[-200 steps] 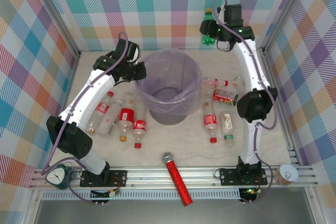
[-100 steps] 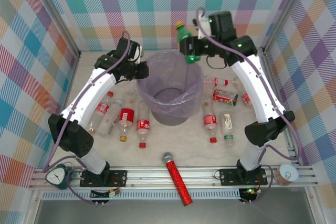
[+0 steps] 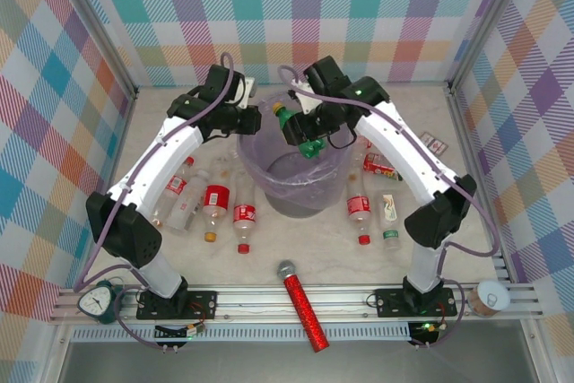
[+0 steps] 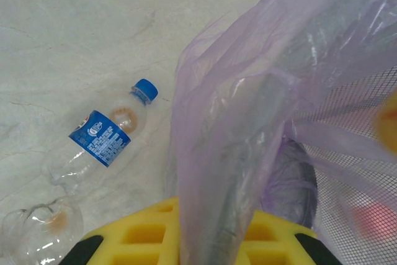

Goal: Put the plastic bottles in the bin

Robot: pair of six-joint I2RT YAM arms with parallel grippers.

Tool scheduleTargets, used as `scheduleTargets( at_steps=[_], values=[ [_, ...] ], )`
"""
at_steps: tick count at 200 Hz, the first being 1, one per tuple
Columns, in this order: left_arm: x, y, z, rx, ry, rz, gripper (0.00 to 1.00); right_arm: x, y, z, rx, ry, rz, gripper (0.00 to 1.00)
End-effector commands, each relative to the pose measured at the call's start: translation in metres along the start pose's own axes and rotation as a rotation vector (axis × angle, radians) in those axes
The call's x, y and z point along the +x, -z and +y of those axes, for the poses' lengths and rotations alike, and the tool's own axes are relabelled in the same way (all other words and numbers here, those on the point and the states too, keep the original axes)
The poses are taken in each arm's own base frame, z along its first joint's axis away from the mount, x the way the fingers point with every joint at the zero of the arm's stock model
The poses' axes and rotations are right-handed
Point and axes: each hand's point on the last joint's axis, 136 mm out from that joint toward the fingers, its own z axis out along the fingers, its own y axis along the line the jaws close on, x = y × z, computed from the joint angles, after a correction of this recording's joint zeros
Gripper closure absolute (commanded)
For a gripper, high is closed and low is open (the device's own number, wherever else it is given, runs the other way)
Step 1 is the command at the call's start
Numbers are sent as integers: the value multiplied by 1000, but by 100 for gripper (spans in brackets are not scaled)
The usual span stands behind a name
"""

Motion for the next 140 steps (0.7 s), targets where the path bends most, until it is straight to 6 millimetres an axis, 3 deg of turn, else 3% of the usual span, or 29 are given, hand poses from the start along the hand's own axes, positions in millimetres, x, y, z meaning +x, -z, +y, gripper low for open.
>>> scheduleTargets(
  at_steps=[1,39,84,115,140],
  values=[
    [5,-12,-6,25,-42,23,100,21,-17,-5,35,7,83,53],
    [9,-15,7,9,-3,15,100,31,-31,-6,24,-22,82,38],
    [8,-15,9,10,10,9,100,34,-41,-8,31,-19,103,23],
    [10,-16,10,10,15,15,100,28,-38,-7,27,-8,86,16],
    [12,-17,11,10,18,19,100,16,-22,-1,14,18,34,13]
  ],
)
